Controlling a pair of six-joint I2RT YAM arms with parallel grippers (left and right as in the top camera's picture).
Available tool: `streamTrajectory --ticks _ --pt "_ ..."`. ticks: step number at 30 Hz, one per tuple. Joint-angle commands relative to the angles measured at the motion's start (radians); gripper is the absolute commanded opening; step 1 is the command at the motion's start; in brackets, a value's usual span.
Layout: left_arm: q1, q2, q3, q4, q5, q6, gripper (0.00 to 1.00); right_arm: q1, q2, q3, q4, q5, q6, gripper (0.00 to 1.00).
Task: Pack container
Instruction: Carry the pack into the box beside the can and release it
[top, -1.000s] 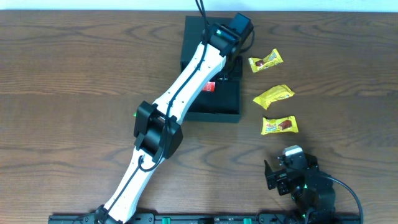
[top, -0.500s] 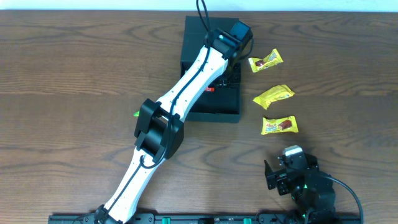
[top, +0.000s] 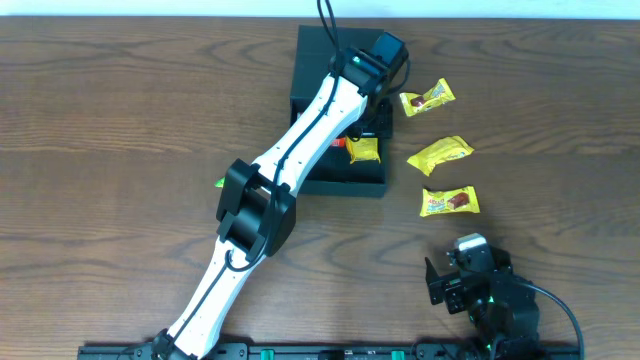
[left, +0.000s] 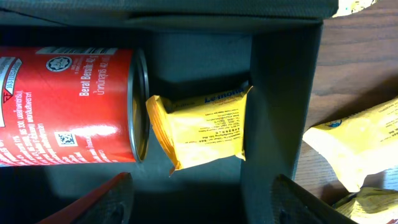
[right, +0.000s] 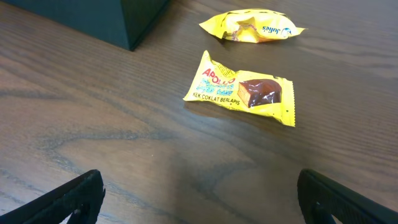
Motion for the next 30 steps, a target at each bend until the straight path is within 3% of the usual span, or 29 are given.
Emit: streamTrajectory --ticks 1,5,12,15,23,30 --pt "-0.002 0.0 -0.002 -0.002 -0.001 0.008 0.74 -0.009 -0.005 -0.008 -0.002 0.003 -0.008 0.99" --pt "-0.002 -0.001 -0.002 -0.013 0.003 0.011 0.69 -0.009 -0.005 -0.008 -0.002 0.003 -0.008 0.99" --pt "-0.013 -0.001 -0.002 -0.089 0.045 0.054 0.32 -0.009 -0.005 -0.008 -0.002 0.003 -0.008 0.99" --pt "-0.027 -0.001 -0.002 -0.1 0.05 0.086 0.06 -0.009 -0.005 -0.008 -0.002 0.003 -0.008 0.99" --pt "-0.09 0.0 -0.006 -0.124 -0.11 0.054 0.06 -0.009 -0.005 -0.008 -0.002 0.003 -0.008 0.99" --pt "-0.079 0.0 -0.077 -0.092 -0.081 0.014 0.06 -0.009 -0.005 -0.008 -0.001 0.003 -0.008 0.99"
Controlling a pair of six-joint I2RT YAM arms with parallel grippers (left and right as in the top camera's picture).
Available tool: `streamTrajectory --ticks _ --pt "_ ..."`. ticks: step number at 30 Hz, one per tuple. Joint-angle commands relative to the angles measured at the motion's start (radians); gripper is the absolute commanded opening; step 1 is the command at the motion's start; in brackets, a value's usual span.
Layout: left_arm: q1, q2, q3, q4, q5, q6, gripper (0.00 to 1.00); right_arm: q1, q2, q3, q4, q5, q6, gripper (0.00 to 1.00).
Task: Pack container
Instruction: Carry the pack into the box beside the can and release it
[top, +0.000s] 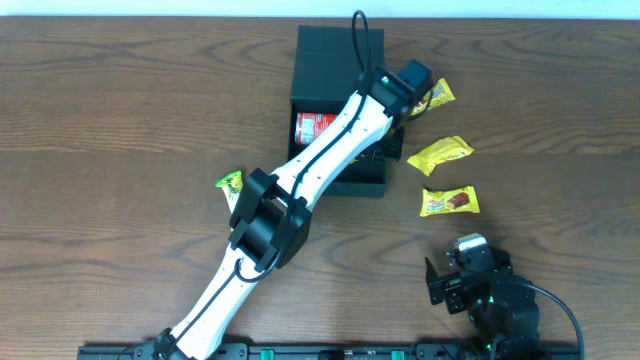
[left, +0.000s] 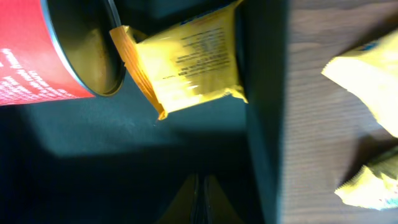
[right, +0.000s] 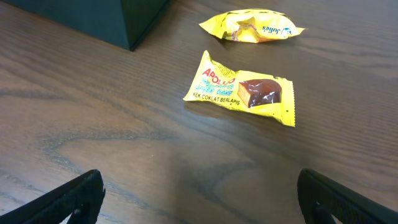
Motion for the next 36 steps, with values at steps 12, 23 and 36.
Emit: streamTrajectory --ticks 12,23,36 --pt "0.019 0.0 -0.135 0.113 0.042 -0.03 0.06 -0.009 -0.005 -0.008 -0.002 0.003 -0.008 0.99" --pt "0.02 0.0 -0.187 0.187 0.039 -0.029 0.06 -0.009 -0.005 -0.008 -0.002 0.003 -0.008 0.99" --pt "0.043 0.0 -0.247 0.284 -0.019 0.005 0.06 -0.009 -0.005 -0.008 -0.002 0.003 -0.008 0.99"
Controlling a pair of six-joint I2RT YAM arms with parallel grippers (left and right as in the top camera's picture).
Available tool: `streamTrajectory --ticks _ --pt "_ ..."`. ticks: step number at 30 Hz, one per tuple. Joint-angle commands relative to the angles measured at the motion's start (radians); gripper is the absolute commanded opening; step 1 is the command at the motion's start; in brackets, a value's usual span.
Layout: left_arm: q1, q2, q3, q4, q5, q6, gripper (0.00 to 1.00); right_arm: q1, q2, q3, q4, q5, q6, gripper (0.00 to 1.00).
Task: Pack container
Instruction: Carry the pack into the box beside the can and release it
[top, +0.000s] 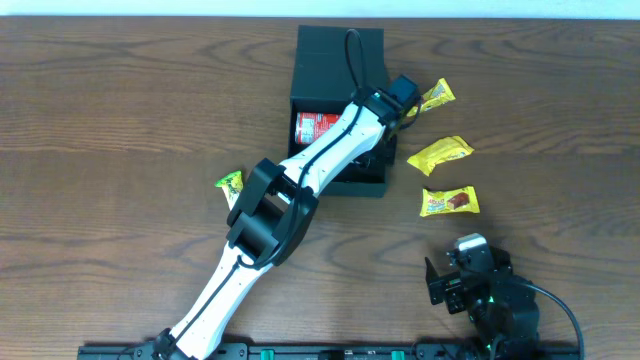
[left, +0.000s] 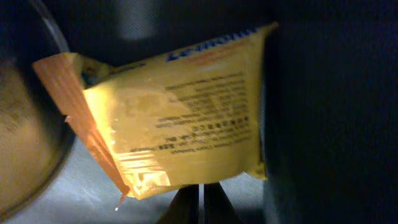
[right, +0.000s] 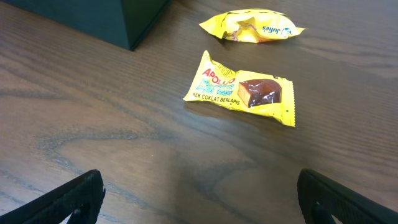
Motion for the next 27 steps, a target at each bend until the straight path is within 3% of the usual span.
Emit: streamTrajectory --ticks 1,17,27 --pt "0.027 0.0 -0.014 0.009 -0.031 0.024 0.06 -0.009 -0.005 -0.008 -0.002 0.003 -0.008 0.99" --pt "0.041 0.0 -0.014 0.057 -0.022 0.037 0.06 -0.009 -0.005 -0.008 -0.002 0.003 -0.008 0.99" --pt "0.041 -0.072 0.088 -0.065 -0.022 0.049 0.06 -0.009 -0.005 -0.008 -0.002 0.003 -0.008 0.99"
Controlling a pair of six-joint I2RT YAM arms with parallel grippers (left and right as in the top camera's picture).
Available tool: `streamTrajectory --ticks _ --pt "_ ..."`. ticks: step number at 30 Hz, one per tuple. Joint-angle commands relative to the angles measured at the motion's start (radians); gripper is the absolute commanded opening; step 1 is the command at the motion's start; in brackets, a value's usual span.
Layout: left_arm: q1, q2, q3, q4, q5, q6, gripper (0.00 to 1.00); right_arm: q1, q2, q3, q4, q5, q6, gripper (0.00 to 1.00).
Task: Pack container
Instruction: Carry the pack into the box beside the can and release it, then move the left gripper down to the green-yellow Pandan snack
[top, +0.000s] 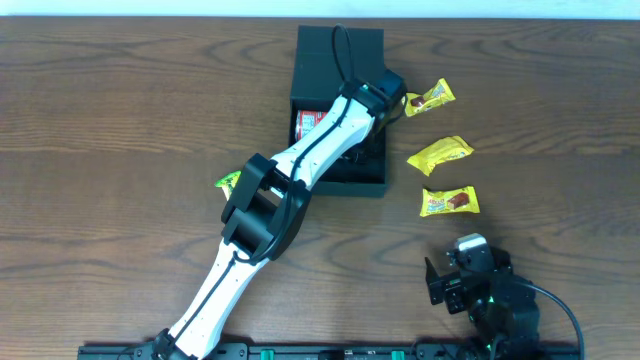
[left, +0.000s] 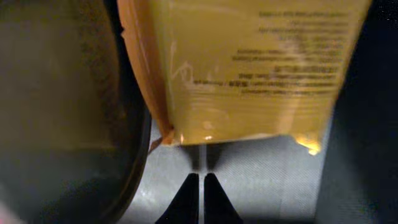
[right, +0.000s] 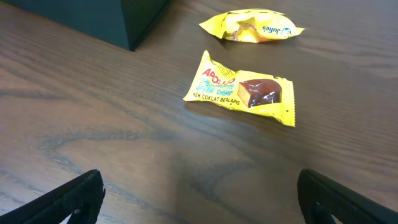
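Note:
The black box (top: 335, 45) stands open at the table's back middle. A red can (top: 305, 122) lies inside it, its dark metal end (left: 62, 93) facing a yellow snack packet (left: 249, 68) on the box floor. My left gripper (left: 198, 178) is down in the box, shut and empty, its tips just short of the packet's near edge. Three yellow packets lie right of the box: one at the back (top: 428, 97), one in the middle (top: 440, 153), and an Apollo cake (top: 449, 201). My right gripper (right: 199, 199) rests open near the front edge.
A small green-yellow packet (top: 229, 181) lies left of the box, partly under my left arm (top: 265, 200). The left arm slants across the table's middle. The box's near corner (right: 112, 18) shows in the right wrist view, behind the Apollo cake (right: 242, 90).
My left gripper, still shut, has moved lower in the box and closer to the can's end. The yellow packet now fills the top of its view and sits squarer. The right arm is unchanged.
At first my left gripper was open above the box, with the yellow packet lying between the can and the right wall. Then it was shut near that wall. Later it was shut close over the packet, and now its tips are at the packet's edge.

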Motion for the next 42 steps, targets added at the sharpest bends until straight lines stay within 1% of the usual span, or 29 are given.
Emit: streamTrajectory --ticks 1,5,10,14,19,22,25,26,29,32,34,37,38,39,40,41,42 --pt "0.001 -0.09 0.074 -0.008 0.0 0.019 0.06 -0.009 -0.005 -0.008 -0.002 0.003 -0.008 0.99" --pt "0.007 -0.202 0.085 -0.006 -0.01 0.019 0.06 -0.009 -0.005 -0.008 -0.002 0.003 -0.008 0.99" --pt "0.048 -0.352 0.085 -0.069 -0.094 0.018 0.06 -0.009 -0.005 -0.008 -0.002 0.003 -0.008 0.99" --pt "0.135 -0.492 0.084 -0.151 -0.18 0.018 0.06 -0.009 -0.005 -0.008 -0.002 0.003 -0.008 0.99" --pt "0.239 -0.586 0.077 -0.248 -0.214 0.037 0.06 -0.009 -0.005 -0.008 -0.002 0.003 -0.008 0.99" --pt "0.291 -0.636 0.017 -0.297 -0.214 0.041 0.06 -0.009 -0.005 -0.008 -0.002 0.003 -0.008 0.99" --pt "0.312 -0.708 -0.137 -0.271 -0.214 0.014 0.06 -0.009 -0.005 -0.008 -0.002 0.003 -0.008 0.99" --pt "0.317 -0.748 -0.223 -0.237 -0.214 -0.002 0.06 -0.009 -0.005 -0.008 -0.001 0.003 -0.008 0.99" --pt "0.322 -0.901 -0.525 -0.08 -0.208 -0.033 0.06 -0.009 -0.005 -0.008 -0.002 0.003 -0.008 0.99" --pt "0.322 -1.052 -0.822 0.104 -0.166 -0.038 0.06 -0.009 -0.005 -0.008 -0.002 0.003 -0.008 0.99" --pt "0.322 -1.109 -0.973 0.184 -0.164 -0.087 0.06 -0.009 -0.005 -0.008 -0.001 0.003 -0.008 0.99" --pt "0.322 -1.128 -1.167 0.257 -0.159 -0.199 0.06 -0.009 -0.005 -0.008 -0.002 0.003 -0.008 0.99" --pt "0.322 -1.123 -1.211 0.284 -0.155 -0.218 0.1 -0.009 -0.005 -0.008 -0.002 0.003 -0.008 0.99" --pt "0.322 -1.121 -1.244 0.308 -0.146 -0.233 0.29 -0.009 -0.005 -0.008 -0.002 0.003 -0.008 0.99" --pt "0.322 -1.117 -1.278 0.341 -0.129 -0.244 0.46 -0.009 -0.005 -0.008 -0.002 0.003 -0.008 0.99" --pt "0.322 -1.111 -1.312 0.384 -0.101 -0.244 0.59 -0.009 -0.005 -0.008 -0.001 0.003 -0.008 0.99" --pt "0.322 -1.106 -1.336 0.421 -0.079 -0.244 0.67 -0.009 -0.005 -0.008 -0.002 0.003 -0.008 0.99"
